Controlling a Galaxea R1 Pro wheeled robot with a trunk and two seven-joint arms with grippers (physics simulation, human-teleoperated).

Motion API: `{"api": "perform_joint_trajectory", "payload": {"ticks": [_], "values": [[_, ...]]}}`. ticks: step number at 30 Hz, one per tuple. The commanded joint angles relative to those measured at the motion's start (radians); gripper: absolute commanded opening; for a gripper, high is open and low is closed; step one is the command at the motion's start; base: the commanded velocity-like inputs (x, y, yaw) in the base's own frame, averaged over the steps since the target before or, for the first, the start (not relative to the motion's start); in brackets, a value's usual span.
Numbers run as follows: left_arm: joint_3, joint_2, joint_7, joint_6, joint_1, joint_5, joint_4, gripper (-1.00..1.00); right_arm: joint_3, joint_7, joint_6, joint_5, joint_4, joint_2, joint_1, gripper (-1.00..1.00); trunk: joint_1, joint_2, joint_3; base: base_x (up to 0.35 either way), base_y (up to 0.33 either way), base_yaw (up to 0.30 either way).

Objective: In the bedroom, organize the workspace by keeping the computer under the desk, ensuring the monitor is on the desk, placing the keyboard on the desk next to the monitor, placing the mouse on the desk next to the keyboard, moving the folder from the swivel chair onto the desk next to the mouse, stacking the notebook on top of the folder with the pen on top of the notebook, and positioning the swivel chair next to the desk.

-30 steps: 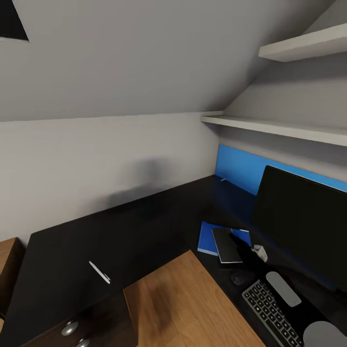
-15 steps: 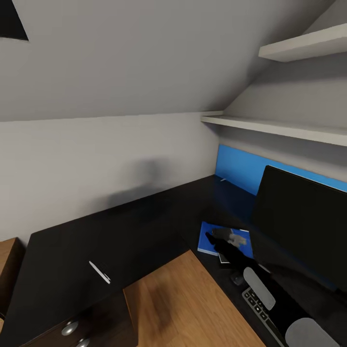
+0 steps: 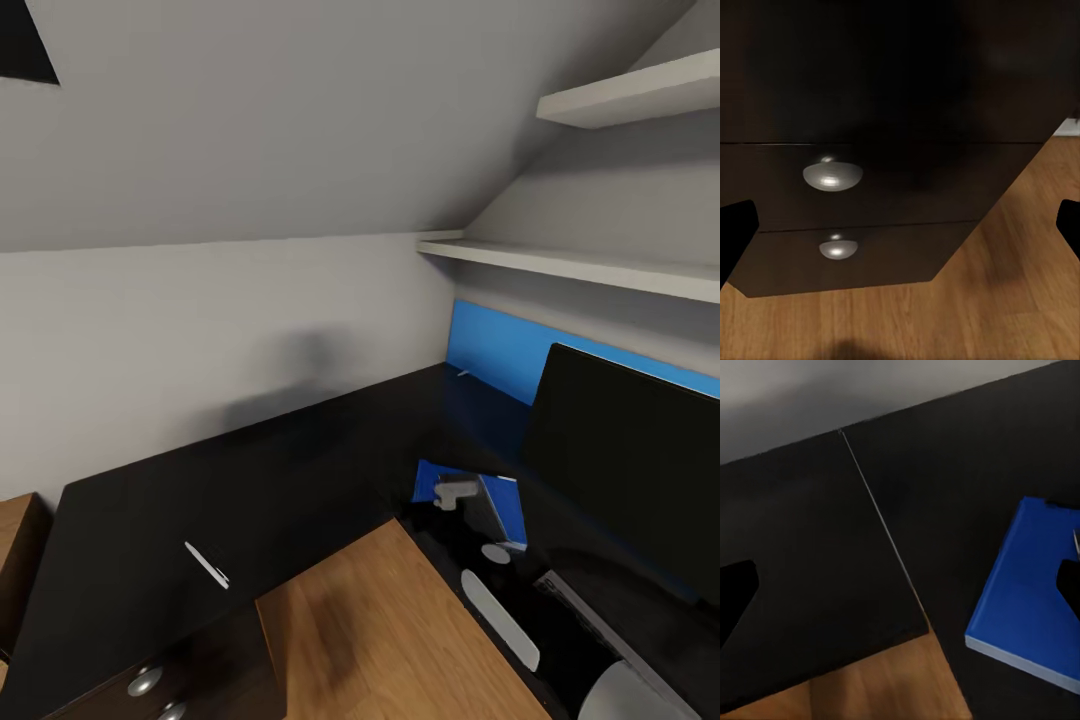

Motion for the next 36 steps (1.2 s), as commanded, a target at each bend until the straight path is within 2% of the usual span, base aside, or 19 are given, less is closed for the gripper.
{"api": "perform_joint_trajectory", "payload": {"ticks": [1,4,8,11,20,36], "values": [[-0.008,0.001,-0.001,-0.003,-0.001,0.011,0.0,1.0,0.019,-0.025,0.002,-0.004,-0.01,-0.001,-0.001,1.0,0.0,-0.001,-0.001,0.0,0.0,0.0],[-0.009,0.001,-0.001,-0.003,-0.001,0.011,0.001,1.0,0.054,-0.087,-0.001,0.001,-0.028,0.006,-0.001,1.0,0.0,-0.001,-0.001,0.0,0.0,0.0],[-0.009,0.001,-0.002,-0.003,-0.001,0.011,0.001,1.0,0.07,-0.198,-0.001,0.002,-0.037,0.054,-0.001,1.0,0.0,-0.001,-0.001,0.0,0.0,0.0],[-0.009,0.001,-0.002,-0.003,-0.001,0.011,0.001,1.0,0.079,-0.232,-0.002,0.003,-0.04,0.069,0.001,1.0,0.0,-0.001,-0.001,0.0,0.0,0.0],[-0.008,0.001,-0.002,-0.003,-0.001,0.011,0.001,1.0,0.094,-0.252,0.003,-0.004,-0.096,0.084,0.006,1.0,0.0,-0.001,-0.003,0.0,0.0,0.045],[-0.008,0.001,-0.002,-0.003,-0.001,0.011,0.001,1.0,0.096,-0.255,-0.002,-0.002,-0.099,0.088,0.009,1.0,0.0,-0.001,-0.013,0.0,0.0,0.234]]}}
